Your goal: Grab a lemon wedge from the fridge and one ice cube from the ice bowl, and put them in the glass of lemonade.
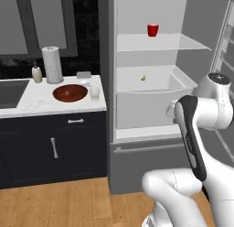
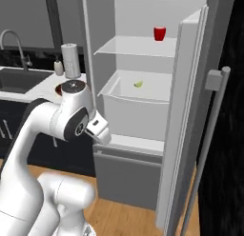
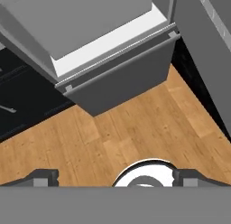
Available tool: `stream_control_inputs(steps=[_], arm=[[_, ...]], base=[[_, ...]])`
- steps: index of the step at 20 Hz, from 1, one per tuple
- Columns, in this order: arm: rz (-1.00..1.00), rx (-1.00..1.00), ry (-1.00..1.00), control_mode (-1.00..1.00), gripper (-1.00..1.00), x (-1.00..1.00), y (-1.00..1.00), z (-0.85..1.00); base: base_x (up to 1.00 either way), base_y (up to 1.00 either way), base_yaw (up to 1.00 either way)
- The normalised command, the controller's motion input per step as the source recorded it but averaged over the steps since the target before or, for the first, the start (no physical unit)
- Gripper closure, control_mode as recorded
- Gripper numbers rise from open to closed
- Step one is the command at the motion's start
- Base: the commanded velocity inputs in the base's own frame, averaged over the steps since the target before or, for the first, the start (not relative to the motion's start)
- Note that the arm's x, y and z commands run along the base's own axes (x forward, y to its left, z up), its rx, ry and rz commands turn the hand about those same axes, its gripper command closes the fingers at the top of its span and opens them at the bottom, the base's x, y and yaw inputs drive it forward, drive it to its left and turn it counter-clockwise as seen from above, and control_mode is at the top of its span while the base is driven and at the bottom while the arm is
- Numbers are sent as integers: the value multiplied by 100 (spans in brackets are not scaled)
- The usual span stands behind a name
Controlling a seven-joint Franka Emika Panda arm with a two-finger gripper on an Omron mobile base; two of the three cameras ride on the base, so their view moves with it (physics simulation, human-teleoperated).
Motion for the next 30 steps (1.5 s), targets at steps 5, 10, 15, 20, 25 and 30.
stream_control_inputs(steps=[5, 10, 15, 20, 25, 30], arm=[[0, 0, 0, 100, -100, 0, 0, 0], [0, 0, 0, 100, -100, 0, 0, 0], [0, 0, 0, 100, -100, 0, 0, 0], [0, 0, 0, 100, -100, 0, 0, 0], [0, 0, 0, 100, -100, 0, 0, 0], [0, -11, -63, -100, -100, 53, -39, 53]], base=[[50, -54, -1], [63, -57, -2], [100, 2, 0], [45, 84, 4], [33, 75, 2], [0, 0, 0]])
